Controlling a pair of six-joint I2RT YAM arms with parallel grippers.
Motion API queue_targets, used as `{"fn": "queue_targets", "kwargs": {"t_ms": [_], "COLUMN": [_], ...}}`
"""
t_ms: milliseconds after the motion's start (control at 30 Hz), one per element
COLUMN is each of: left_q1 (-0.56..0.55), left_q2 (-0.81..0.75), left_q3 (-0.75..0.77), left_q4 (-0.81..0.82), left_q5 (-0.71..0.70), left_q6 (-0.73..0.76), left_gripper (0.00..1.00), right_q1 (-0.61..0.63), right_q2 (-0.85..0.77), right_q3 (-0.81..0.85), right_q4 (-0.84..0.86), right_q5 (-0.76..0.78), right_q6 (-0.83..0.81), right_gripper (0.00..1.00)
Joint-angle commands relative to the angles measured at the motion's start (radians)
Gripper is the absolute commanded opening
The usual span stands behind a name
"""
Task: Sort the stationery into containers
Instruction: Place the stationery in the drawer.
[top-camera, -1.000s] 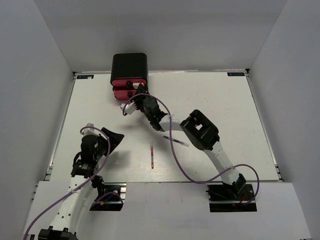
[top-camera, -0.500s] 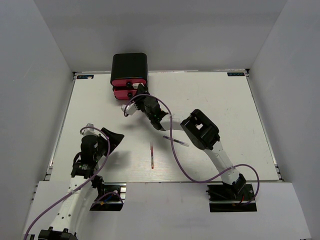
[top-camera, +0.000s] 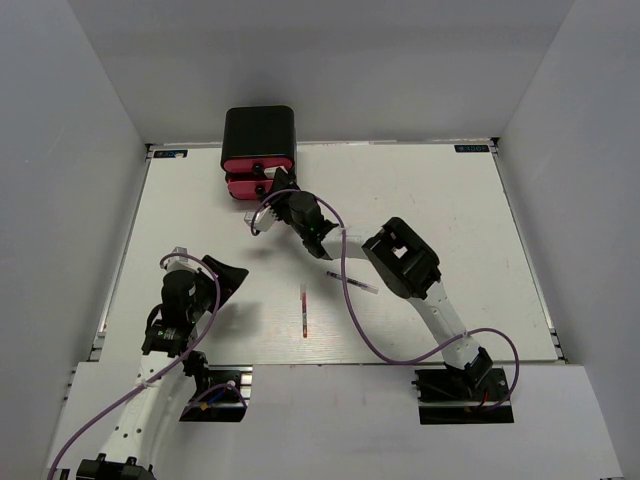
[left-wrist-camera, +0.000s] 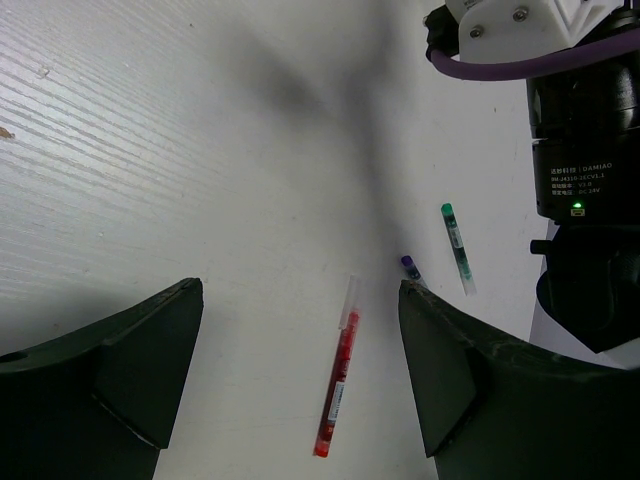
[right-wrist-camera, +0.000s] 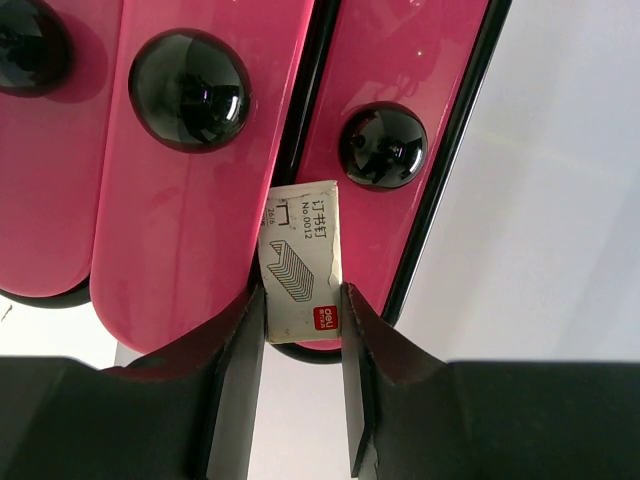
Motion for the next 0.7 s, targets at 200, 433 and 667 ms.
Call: {"fn": "queue_targets", "kwargs": {"t_ms": [200,433,667], "left_q1": [0.005,0.005,0.005], "left_q2": [-0.009,-0.018,-0.018], "left_q3": [-0.005,-0.005,-0.005], "left_q4": [-0.005,-0.005,-0.005], "left_q5": [-0.005,-0.005,-0.014], "left_q6": [-0.002,-0.002,-0.002], "left_gripper": [0.89,0.89,0.89], "right_q1": [-0.011,-0.011,-0.012], "right_q2": [-0.039,-0.053,-0.073], "right_q3": [0.003,-0.003,-0.014], "right_q4": [-0.068,-0.078,-0.077], "right_q5": [-0.047,-0.068,-0.081], "right_q6": [-0.018,-0.03,-0.03], "right_gripper": [0.07,0.3,0.52]}}
